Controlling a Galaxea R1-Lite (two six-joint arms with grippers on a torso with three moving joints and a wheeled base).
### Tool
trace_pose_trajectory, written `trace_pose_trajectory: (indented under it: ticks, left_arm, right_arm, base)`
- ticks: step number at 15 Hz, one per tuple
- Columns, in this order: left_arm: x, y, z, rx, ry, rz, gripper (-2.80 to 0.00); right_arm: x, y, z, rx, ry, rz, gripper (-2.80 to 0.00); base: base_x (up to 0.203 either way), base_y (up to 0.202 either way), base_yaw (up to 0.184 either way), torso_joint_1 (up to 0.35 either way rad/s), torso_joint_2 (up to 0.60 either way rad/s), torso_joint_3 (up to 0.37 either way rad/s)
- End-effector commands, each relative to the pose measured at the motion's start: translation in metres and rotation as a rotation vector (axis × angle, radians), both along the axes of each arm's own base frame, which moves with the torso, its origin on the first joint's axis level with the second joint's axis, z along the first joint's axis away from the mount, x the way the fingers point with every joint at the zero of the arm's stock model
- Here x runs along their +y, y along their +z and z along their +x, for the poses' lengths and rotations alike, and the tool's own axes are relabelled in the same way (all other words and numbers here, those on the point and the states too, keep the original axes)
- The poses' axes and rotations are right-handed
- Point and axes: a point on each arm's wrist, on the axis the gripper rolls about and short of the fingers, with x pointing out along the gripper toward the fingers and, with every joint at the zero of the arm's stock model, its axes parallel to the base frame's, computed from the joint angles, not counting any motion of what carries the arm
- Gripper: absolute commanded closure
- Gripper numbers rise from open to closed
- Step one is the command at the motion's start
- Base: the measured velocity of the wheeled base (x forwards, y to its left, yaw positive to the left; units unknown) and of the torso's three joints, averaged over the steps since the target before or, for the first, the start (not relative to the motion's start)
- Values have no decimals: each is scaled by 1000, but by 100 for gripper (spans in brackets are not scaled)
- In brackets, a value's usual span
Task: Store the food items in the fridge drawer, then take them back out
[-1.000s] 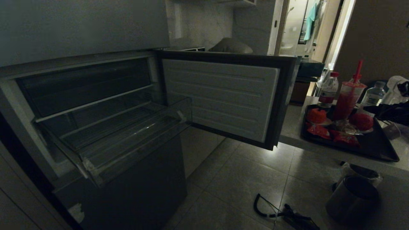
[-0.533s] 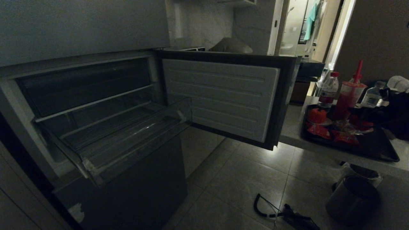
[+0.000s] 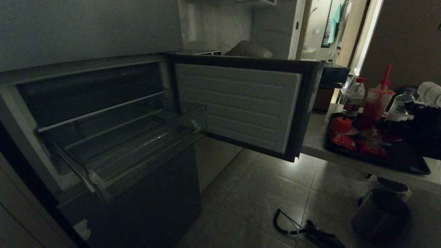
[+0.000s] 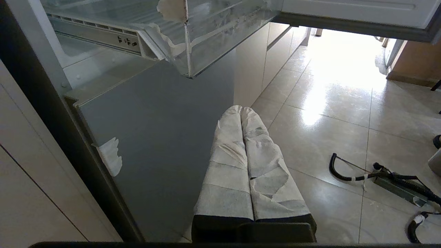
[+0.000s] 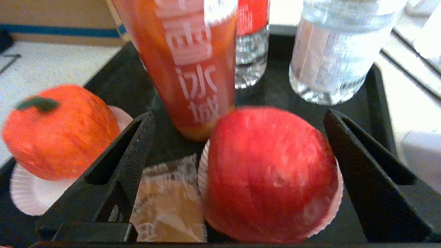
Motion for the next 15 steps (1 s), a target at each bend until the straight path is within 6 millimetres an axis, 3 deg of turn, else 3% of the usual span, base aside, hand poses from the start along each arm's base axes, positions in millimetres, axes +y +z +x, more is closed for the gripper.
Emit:
trace_pose_trajectory:
  ticks: [1,8,9,13,15]
  left_arm:
    - [0,0,0,-1,0,0,0]
    - [0,0,0,-1,0,0,0]
    - [0,0,0,0,0,0,0]
    - [0,0,0,-1,0,0,0]
    - [0,0,0,-1,0,0,0]
  right_arm:
    - [0,-9,2,13,2,7,-280]
    - [-2,-15,2,10,-6,6,-280]
    - [-2,-14,2,10,-6,6,0]
    - [2,-5,-7,18,-18,8,0]
    - [10,11,-21,27,-14,14,0]
  base:
    - [0,0,0,0,0,0]
    - [0,0,0,0,0,0]
    - [0,0,0,0,0,0]
    - [0,0,0,0,0,0]
    - [0,0,0,0,0,0]
